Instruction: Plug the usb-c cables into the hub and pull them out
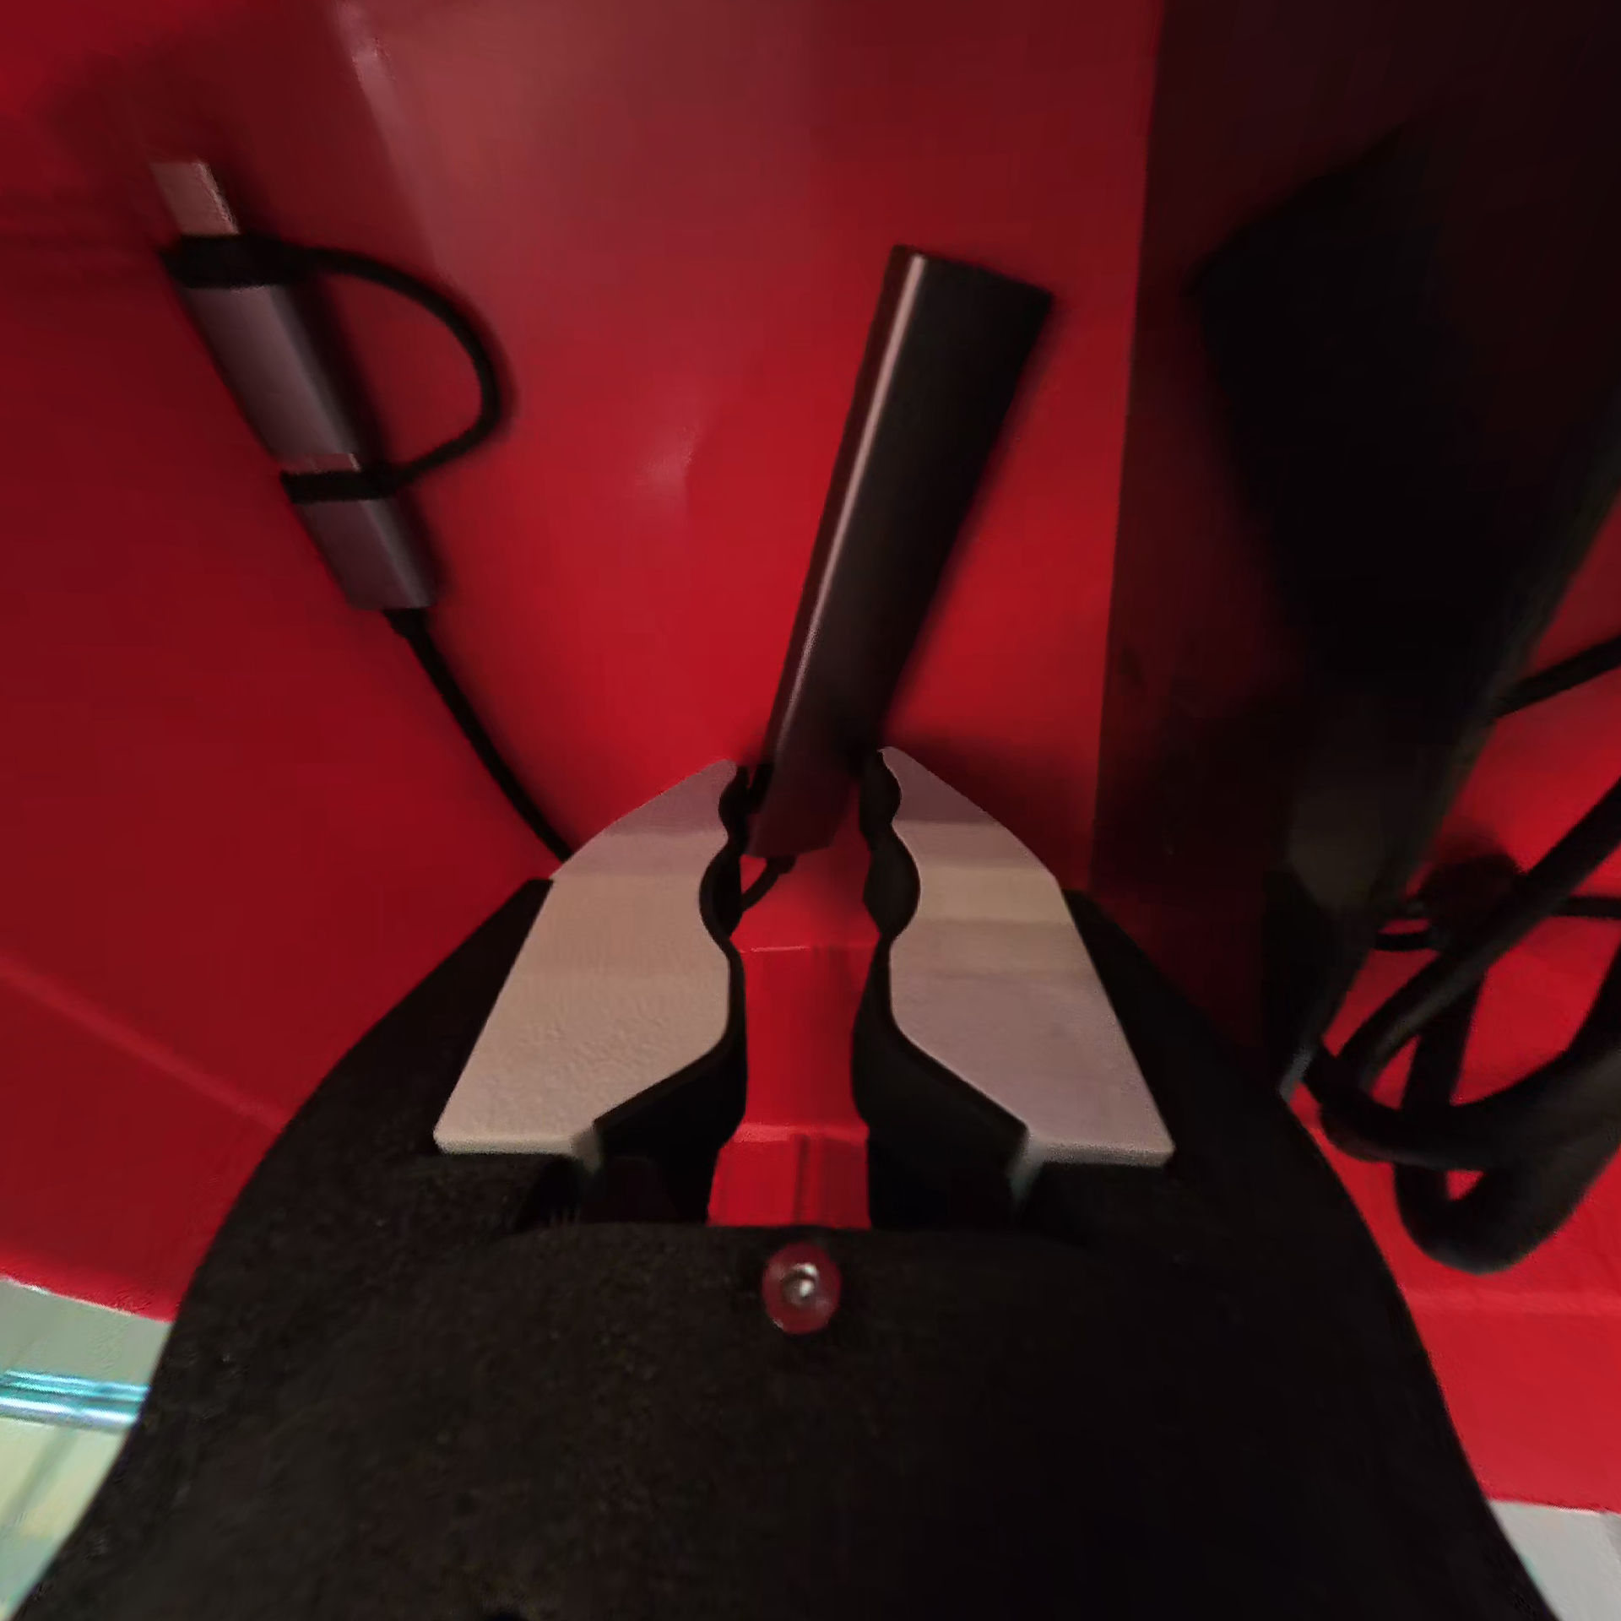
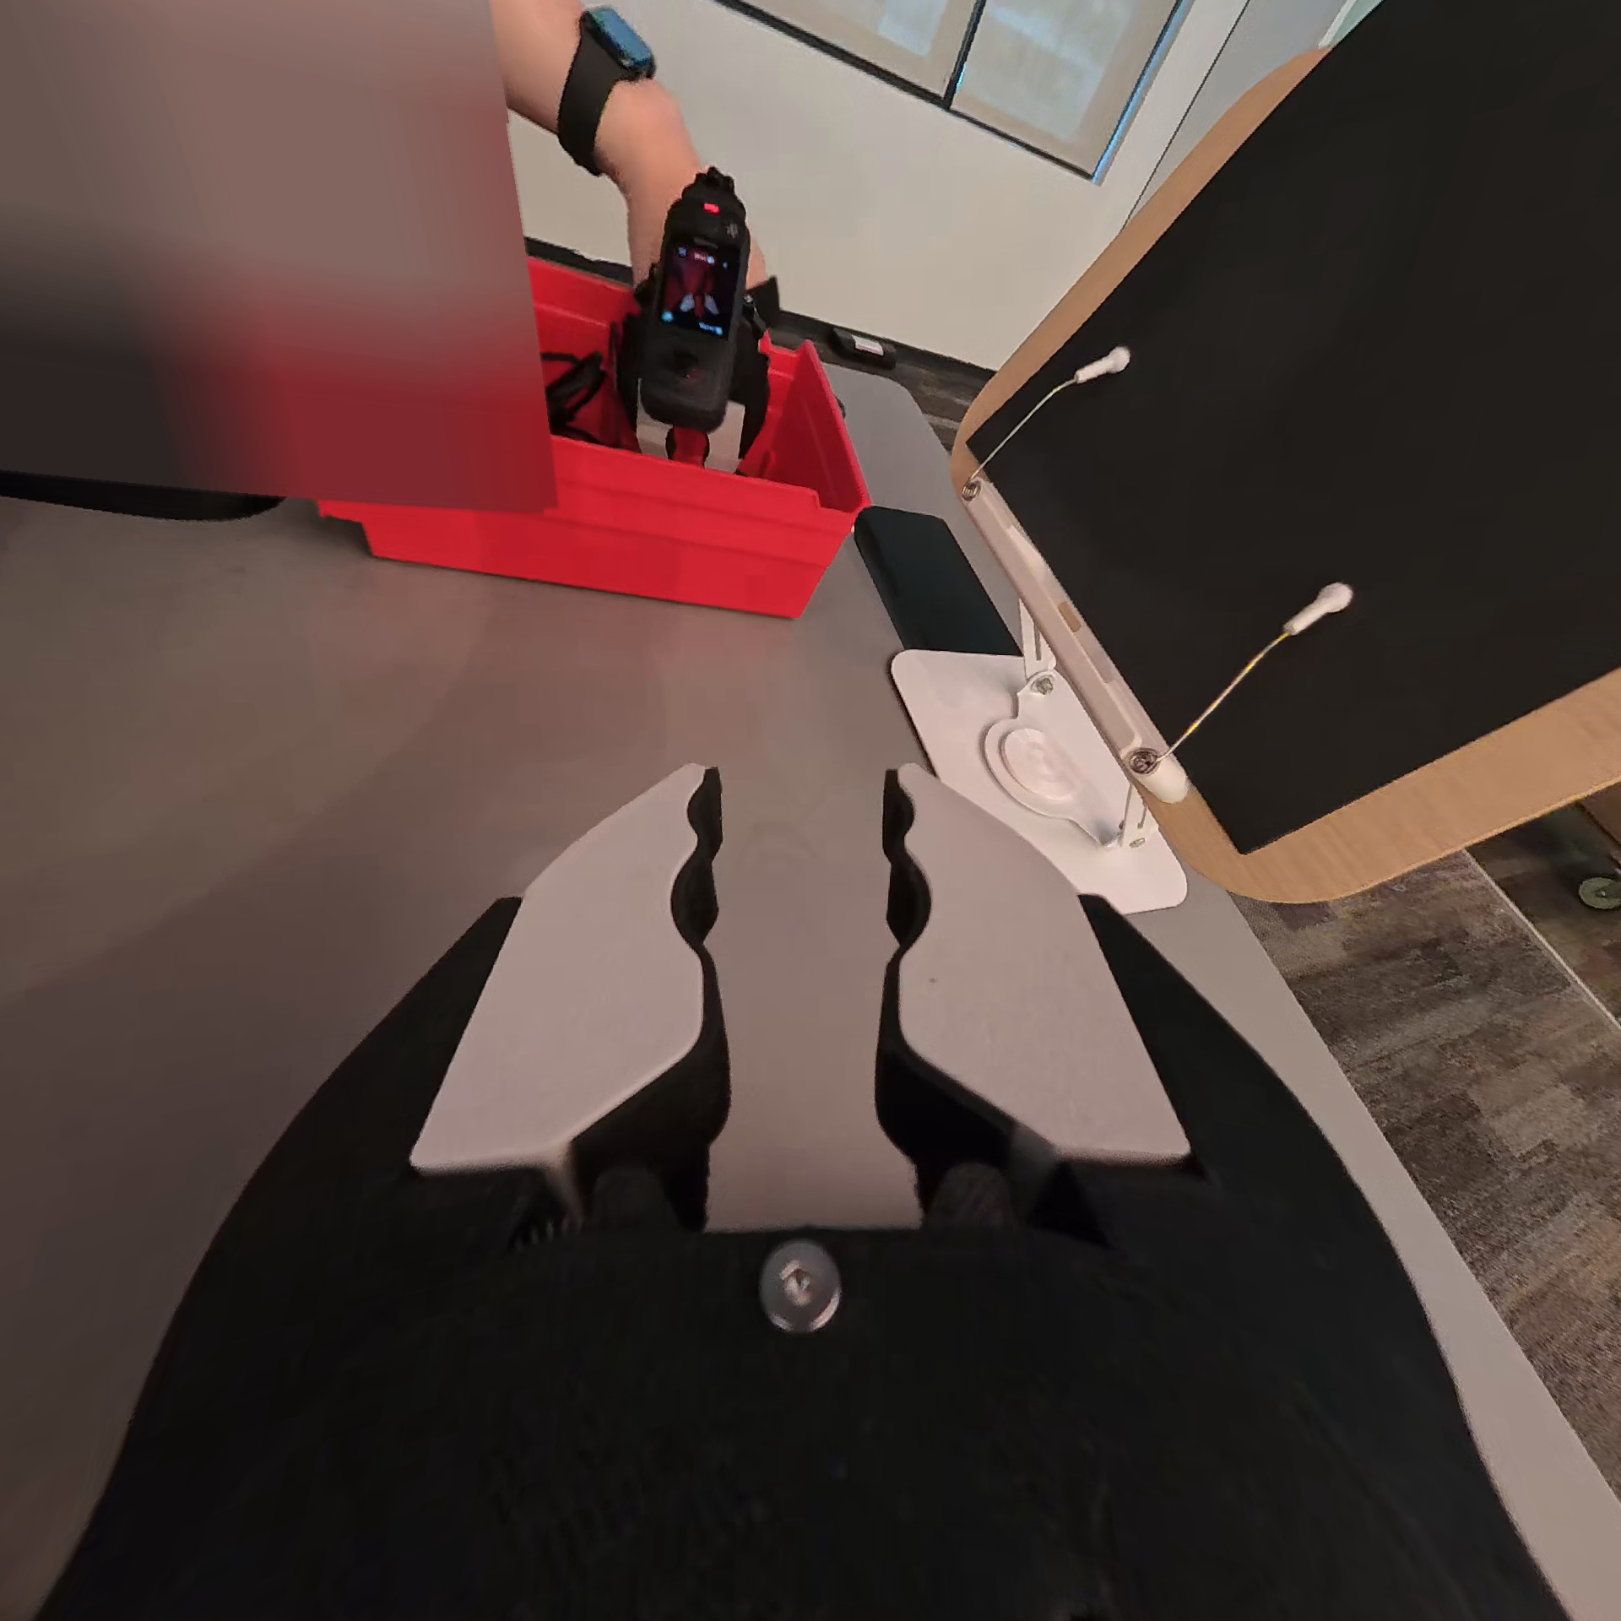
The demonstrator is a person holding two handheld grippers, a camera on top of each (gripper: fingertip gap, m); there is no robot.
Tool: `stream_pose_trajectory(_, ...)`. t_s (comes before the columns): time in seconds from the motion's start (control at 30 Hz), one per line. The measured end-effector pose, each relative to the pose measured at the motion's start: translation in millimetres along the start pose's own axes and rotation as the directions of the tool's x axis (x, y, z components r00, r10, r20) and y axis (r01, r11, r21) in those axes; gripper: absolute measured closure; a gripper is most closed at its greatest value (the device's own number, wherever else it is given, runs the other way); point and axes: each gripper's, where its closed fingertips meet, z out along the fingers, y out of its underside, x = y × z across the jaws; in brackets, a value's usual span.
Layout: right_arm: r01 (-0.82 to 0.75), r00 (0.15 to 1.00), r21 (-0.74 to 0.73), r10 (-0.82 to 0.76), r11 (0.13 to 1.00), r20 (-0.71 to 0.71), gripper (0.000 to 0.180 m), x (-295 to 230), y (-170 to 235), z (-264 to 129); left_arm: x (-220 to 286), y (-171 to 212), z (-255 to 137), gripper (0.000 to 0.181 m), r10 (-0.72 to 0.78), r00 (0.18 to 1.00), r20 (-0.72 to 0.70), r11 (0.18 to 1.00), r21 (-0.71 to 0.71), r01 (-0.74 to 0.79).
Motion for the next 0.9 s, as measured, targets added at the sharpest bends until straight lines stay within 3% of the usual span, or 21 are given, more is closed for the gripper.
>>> stream_pose_trajectory(0.1,0.006,1.0,0.037,-0.006,0.999,0.004,0.144,-0.3,-8.3,-6.9,-3.2,7.0,-16.5,0.157,-0.089,0.994,0.058,0.995,-0.03,0.091)
stream_pose_trajectory(0.23,-0.005,1.0,0.108,0.003,0.994,0.02,0.145,-1.8,-22.0,-13.9,-7.5,9.1,-66.7,0.157,-0.228,0.964,0.137,0.971,-0.042,0.236)
stream_pose_trajectory(0.53,0.045,0.997,0.235,-0.059,0.971,0.054,0.145,-22.2,-62.1,-32.7,-2.0,-10.4,-209.9,0.158,-0.208,0.909,0.362,0.936,-0.198,0.292)
stream_pose_trajectory(0.73,0.1,0.991,0.295,-0.121,0.95,0.055,0.145,-39.2,-87.4,-61.5,9.8,-98.7,-295.7,0.158,-0.341,0.869,0.359,0.932,0.007,0.362)
stream_pose_trajectory(0.9,0.1,0.985,0.336,-0.141,0.937,0.1,0.145,-58.0,-100.1,-84.3,19.9,-207.5,-291.7,0.158,-0.55,0.823,0.142,0.816,0.298,0.495)
